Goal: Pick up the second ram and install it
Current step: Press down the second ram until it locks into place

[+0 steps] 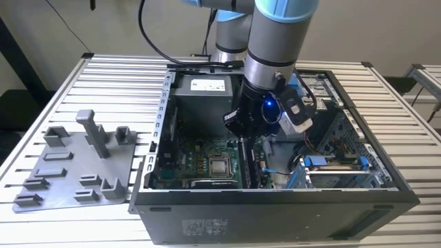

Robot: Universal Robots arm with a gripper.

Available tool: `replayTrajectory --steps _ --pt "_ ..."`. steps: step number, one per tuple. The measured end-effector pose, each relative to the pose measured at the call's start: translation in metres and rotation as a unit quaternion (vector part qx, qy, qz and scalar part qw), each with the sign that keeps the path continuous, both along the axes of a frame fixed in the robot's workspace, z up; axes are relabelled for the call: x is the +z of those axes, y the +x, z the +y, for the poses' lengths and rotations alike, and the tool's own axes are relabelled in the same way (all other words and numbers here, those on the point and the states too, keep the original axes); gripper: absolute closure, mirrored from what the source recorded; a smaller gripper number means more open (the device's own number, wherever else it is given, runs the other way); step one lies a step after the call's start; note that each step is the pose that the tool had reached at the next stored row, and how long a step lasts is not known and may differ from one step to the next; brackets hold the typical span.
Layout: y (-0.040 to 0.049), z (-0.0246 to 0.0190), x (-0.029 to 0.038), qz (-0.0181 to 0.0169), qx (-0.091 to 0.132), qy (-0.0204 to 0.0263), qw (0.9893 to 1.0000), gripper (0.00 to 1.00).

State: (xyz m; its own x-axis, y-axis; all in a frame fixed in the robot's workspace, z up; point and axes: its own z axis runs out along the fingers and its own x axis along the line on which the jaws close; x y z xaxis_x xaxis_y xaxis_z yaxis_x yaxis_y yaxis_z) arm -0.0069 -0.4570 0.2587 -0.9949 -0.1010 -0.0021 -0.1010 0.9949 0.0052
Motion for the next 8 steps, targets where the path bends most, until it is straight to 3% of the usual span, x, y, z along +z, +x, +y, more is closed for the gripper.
replayTrajectory --steps 4,8 --pt "-0.0001 0.0 0.0 -0.0001 0.036 0.0 0.9994 0.89" --pt "-0.0003 0.0 0.0 0.0 0.071 -0.0005 0.9975 0.89"
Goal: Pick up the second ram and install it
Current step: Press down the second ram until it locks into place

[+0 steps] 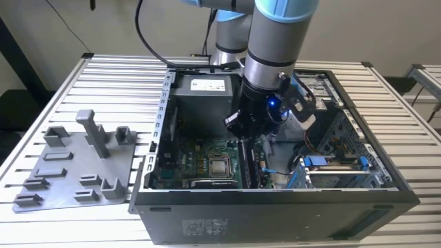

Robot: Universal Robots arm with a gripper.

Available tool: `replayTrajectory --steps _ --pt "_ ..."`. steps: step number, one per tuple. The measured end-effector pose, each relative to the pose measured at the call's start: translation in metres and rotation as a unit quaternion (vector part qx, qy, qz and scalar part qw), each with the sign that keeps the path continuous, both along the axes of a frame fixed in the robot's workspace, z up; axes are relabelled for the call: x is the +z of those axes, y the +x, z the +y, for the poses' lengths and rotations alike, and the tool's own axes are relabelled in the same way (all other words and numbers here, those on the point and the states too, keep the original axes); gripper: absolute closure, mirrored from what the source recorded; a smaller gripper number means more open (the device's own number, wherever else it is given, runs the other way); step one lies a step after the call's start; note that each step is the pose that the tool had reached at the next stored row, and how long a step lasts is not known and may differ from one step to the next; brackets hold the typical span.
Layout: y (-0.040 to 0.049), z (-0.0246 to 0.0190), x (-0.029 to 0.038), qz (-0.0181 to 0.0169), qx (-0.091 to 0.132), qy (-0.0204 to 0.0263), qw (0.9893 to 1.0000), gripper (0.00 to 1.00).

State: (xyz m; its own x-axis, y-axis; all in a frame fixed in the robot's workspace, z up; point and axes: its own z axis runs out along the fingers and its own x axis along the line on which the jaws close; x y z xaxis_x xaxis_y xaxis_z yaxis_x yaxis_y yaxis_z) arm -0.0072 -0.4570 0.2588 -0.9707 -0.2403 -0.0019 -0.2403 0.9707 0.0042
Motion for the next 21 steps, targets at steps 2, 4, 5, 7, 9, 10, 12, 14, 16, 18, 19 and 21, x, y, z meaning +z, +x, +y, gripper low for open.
replayTrajectory --steps 2,4,5,7,9,10,12,14,16,18,19,21 --pt "-0.0001 0.0 -0.0001 0.0 0.017 -0.0006 0.9999 0.89" --pt "-0.0002 0.0 -0.0001 0.0 0.035 -0.0011 0.9994 0.89" --pt "-0.0003 0.0 -0.0002 -0.0001 0.043 -0.0013 0.9991 0.89" --pt "-0.0005 0.0 -0.0003 -0.0001 0.06 -0.0016 0.9982 0.89" --pt "-0.0007 0.0 -0.0005 -0.0001 0.077 -0.0018 0.997 0.89" --pt "-0.0008 0.0 -0.0007 -0.0001 0.085 -0.0018 0.9964 0.89" --pt "-0.0009 0.0 -0.001 -0.0001 0.101 -0.0018 0.9949 0.89" --pt "-0.001 0.0001 -0.0012 -0.0002 0.115 -0.0018 0.9933 0.89" --pt "-0.0011 0.0 -0.0017 -0.0002 0.129 -0.0018 0.9917 0.89" --pt "-0.0012 0.0 -0.0022 -0.0002 0.142 -0.0018 0.9899 0.89" --pt "-0.0014 0.0 -0.0024 -0.0002 0.148 -0.0019 0.9889 0.89" --pt "-0.0016 0.0001 -0.0029 -0.0003 0.162 -0.0018 0.9867 0.89"
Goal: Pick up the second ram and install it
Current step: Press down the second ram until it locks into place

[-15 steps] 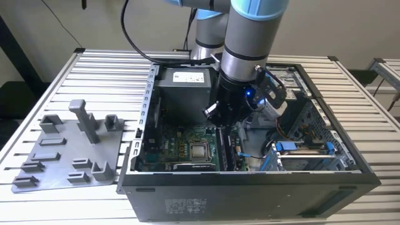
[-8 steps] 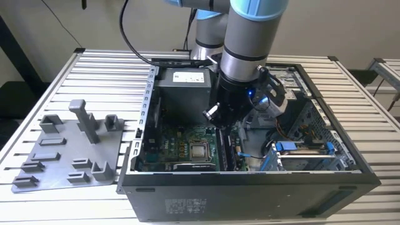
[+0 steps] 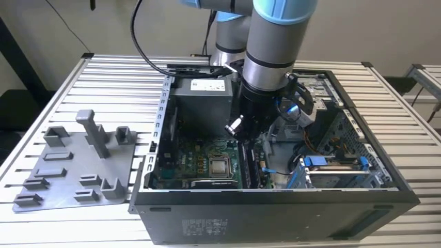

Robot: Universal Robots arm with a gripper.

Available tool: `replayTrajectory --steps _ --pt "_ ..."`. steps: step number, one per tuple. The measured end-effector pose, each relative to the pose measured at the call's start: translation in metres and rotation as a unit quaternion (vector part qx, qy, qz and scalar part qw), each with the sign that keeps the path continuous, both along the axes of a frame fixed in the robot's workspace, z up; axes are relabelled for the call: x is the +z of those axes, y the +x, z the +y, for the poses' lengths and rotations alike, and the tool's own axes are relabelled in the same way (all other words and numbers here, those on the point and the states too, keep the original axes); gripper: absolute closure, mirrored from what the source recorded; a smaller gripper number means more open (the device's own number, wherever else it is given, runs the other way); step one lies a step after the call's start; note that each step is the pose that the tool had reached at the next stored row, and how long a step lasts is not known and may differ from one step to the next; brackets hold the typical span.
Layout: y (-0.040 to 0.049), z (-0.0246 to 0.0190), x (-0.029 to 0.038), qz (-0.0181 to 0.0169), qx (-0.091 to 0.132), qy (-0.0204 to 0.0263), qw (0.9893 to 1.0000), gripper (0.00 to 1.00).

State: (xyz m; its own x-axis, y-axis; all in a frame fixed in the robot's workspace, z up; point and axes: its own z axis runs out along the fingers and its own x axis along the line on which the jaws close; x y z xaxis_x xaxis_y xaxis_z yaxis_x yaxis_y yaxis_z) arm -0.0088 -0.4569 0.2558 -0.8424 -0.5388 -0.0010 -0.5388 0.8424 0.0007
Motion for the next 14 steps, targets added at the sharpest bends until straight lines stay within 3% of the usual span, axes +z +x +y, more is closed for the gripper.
replayTrajectory --steps 4,8,11,14 --pt "-0.0006 -0.0001 -0.0007 0.0001 0.03 -0.0002 0.9996 0.89" --pt "-0.0009 0.0 -0.0011 -0.0001 0.06 -0.0001 0.9982 0.89" --pt "-0.0009 0.0 -0.0012 -0.0002 0.087 0.0 0.9963 0.89" --pt "-0.0009 0.0 -0.0014 -0.0003 0.114 -0.0001 0.9935 0.89"
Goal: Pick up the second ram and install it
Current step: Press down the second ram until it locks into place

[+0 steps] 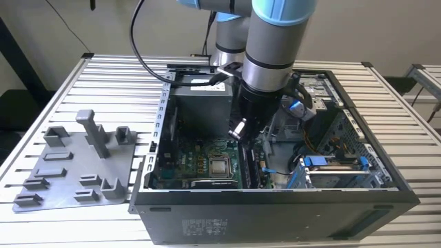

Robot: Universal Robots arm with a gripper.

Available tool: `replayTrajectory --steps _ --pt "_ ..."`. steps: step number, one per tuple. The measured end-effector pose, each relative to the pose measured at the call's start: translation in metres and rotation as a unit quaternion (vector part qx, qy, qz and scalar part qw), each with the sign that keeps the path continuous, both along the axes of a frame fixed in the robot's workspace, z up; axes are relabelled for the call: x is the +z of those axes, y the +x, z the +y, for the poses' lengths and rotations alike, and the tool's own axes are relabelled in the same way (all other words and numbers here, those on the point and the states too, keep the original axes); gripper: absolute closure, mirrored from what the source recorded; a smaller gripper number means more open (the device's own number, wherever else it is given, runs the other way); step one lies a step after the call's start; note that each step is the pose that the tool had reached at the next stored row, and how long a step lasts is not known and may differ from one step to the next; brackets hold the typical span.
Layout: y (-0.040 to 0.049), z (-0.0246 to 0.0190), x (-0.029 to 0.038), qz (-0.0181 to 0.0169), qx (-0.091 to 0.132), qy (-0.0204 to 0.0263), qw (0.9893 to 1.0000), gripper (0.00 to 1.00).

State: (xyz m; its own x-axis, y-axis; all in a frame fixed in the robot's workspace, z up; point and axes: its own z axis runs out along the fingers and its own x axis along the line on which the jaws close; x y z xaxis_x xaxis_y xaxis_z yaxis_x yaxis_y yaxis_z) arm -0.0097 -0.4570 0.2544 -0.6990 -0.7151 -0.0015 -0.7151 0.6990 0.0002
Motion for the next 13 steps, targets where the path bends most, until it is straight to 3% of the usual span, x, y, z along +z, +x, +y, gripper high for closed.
replayTrajectory --steps 3,8,13 --pt "0.0 0.0 0.0 -0.0003 0.026 0.0 0.9997 0.89" --pt "0.0 0.0 -0.0002 -0.0037 0.062 0.0 0.9981 0.89" --pt "0.0 0.0 -0.0003 -0.0048 0.104 -0.0001 0.9945 0.89"
